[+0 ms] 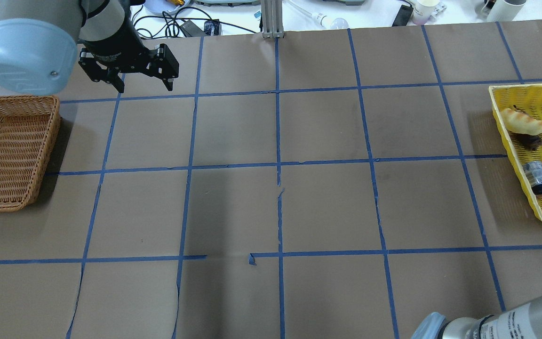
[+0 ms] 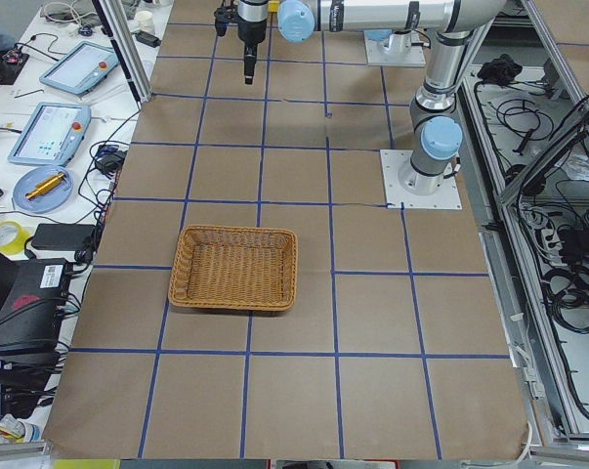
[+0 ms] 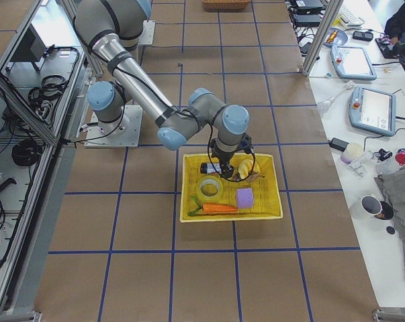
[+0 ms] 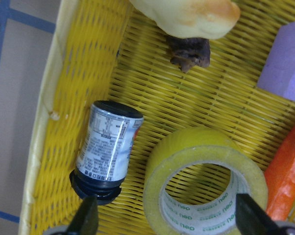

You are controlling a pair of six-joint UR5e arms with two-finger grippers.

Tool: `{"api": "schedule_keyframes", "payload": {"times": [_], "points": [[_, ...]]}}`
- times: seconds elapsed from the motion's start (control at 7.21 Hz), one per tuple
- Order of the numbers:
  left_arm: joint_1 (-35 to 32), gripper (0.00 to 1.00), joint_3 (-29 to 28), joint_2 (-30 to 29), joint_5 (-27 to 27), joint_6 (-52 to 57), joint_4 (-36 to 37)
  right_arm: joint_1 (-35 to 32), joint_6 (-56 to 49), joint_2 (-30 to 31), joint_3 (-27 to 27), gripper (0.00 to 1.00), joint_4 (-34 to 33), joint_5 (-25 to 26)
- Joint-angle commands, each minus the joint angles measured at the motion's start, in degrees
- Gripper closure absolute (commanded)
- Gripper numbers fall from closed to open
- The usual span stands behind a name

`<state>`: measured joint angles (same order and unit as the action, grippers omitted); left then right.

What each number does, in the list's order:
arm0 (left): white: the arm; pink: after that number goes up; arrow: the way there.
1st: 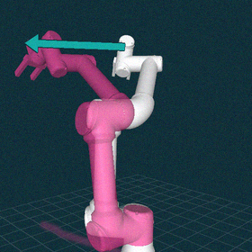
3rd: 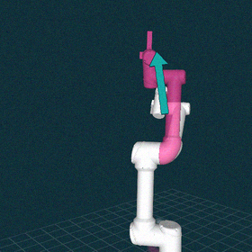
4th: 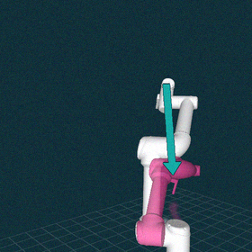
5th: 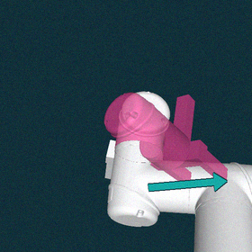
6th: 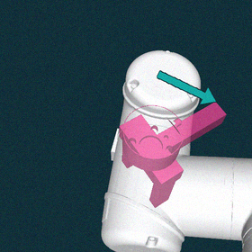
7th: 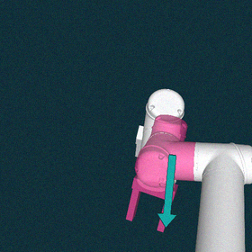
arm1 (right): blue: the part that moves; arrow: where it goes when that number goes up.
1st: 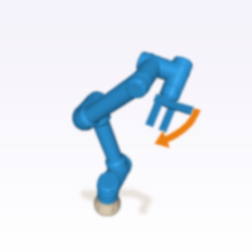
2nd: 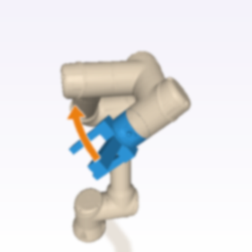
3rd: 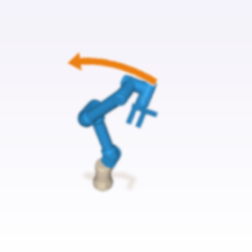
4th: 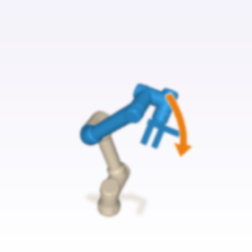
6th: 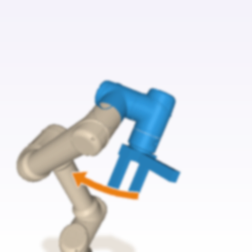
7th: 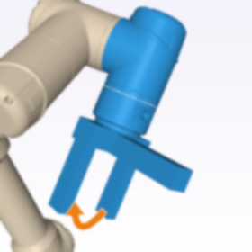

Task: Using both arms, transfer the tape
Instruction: 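Move the right gripper down into the yellow basket over the yellow tape roll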

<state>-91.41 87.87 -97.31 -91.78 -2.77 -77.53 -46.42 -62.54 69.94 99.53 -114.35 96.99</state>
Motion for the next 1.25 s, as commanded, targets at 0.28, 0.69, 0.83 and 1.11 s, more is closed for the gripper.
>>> {"api": "schedule_keyframes", "payload": {"times": [0.28, 0.69, 0.83, 1.11], "points": [[0.1, 0.0, 3.7, 0.7, 0.0, 0.3, 5.1, 0.3, 4.2, -2.6, 4.0, 0.0, -3.6, 3.8], [1.1, 0.0, 3.6, 1.0, 0.5, 0.4, 5.2, 0.3, 5.4, -3.1, 4.3, 0.11, -3.6, 5.6], [1.0, 0.0, 3.4, 0.6, 0.5, 0.0, 5.2, 0.3, 5.4, -3.1, 4.2, 0.19, -4.6, 5.5], [0.6, 0.0, 2.4, 0.8, -0.2, -0.4, 5.1, 0.3, 5.8, -2.4, 3.8, 0.16, -5.2, 6.4]]}}
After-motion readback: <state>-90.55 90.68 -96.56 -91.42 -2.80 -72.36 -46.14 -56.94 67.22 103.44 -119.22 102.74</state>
